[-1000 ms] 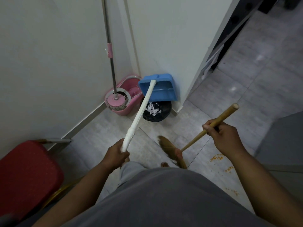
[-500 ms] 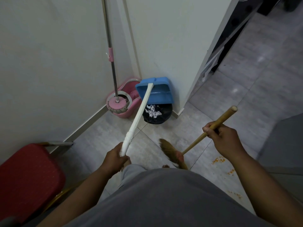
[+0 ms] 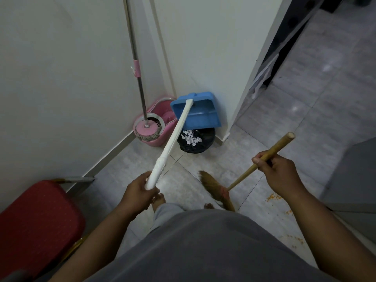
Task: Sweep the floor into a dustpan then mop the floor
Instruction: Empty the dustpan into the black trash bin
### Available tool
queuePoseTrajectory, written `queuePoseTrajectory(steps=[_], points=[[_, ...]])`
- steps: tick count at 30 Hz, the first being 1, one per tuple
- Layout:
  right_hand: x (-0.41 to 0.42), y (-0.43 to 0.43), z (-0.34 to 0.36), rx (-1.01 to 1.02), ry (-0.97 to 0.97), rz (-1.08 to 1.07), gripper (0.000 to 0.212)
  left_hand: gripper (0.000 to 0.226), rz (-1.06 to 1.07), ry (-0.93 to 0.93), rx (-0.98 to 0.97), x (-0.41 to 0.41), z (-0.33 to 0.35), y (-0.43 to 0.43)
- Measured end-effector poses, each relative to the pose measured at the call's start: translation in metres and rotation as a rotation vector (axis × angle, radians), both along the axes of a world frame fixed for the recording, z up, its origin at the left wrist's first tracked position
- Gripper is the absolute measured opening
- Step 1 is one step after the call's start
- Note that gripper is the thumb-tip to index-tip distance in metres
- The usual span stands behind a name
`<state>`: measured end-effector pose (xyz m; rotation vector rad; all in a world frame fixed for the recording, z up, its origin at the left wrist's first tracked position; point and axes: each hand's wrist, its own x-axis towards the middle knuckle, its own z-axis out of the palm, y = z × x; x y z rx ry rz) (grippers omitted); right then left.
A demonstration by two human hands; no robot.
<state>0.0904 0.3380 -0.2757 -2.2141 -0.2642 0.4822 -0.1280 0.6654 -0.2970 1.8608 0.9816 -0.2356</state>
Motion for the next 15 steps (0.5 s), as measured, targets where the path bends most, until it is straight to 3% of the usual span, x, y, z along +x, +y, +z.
queuePoseTrajectory(steps=[3,7,9,11,15], points=[[-0.001,-0.002,-0.003,-0.015,-0.009,-0.002,0.007,0.064,0.094,-0.145,-0.154,0.013,0.04,0.006],[-0.004,-0.001,-0.004,-0.024,-0.01,-0.019,0.009,0.031,0.13,-0.417,-0.374,0.041,0.103,0.019],[-0.005,0.001,-0.004,-0.032,-0.017,-0.038,0.009,0.025,0.068,-0.552,-0.42,0.059,0.131,0.028],[-0.008,0.006,-0.002,-0.036,-0.029,-0.065,0.009,0.028,-0.019,-0.649,-0.412,0.079,0.15,0.04],[-0.02,0.018,0.007,-0.036,-0.047,-0.168,0.009,0.032,-0.17,-0.677,-0.194,0.126,0.161,0.062]])
